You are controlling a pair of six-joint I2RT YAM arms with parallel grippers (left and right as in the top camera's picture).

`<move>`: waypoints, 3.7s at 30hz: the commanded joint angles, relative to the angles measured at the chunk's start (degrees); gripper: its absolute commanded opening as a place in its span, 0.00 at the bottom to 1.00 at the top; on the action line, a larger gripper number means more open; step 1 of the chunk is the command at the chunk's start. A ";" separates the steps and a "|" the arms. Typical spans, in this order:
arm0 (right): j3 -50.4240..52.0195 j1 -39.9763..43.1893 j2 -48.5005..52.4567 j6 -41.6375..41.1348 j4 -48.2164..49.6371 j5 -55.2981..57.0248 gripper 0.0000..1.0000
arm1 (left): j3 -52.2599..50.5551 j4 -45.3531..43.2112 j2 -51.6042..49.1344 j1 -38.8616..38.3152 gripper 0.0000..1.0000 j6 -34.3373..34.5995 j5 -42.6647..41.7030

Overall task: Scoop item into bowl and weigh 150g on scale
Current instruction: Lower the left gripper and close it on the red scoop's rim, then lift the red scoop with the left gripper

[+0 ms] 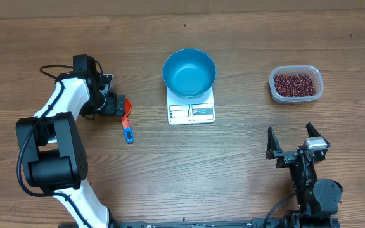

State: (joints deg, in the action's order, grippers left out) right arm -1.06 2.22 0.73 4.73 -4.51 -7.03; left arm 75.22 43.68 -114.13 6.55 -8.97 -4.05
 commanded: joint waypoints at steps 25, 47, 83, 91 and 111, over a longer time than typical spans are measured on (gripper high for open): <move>0.61 -0.24 -0.57 0.04 0.24 0.39 1.00 | 0.92 -0.04 -0.85 0.57 0.54 0.39 0.00; 0.61 -0.24 -0.57 0.04 0.24 0.39 1.00 | 0.92 -0.44 -0.85 0.57 0.04 0.39 0.00; 0.61 -0.24 -0.57 0.04 0.26 0.39 1.00 | 15.76 13.66 -0.17 0.55 0.04 0.87 -0.24; 0.61 -0.24 -0.57 0.04 0.26 0.39 1.00 | 22.84 20.06 -0.17 0.57 0.04 5.64 -0.50; 0.61 -0.24 -0.57 0.04 0.24 0.39 1.00 | 26.75 23.87 8.17 0.57 0.05 21.20 -0.46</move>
State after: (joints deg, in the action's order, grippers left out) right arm -1.06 2.20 0.73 4.73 -4.51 -7.05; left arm 100.53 67.31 -108.97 6.55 6.11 -4.27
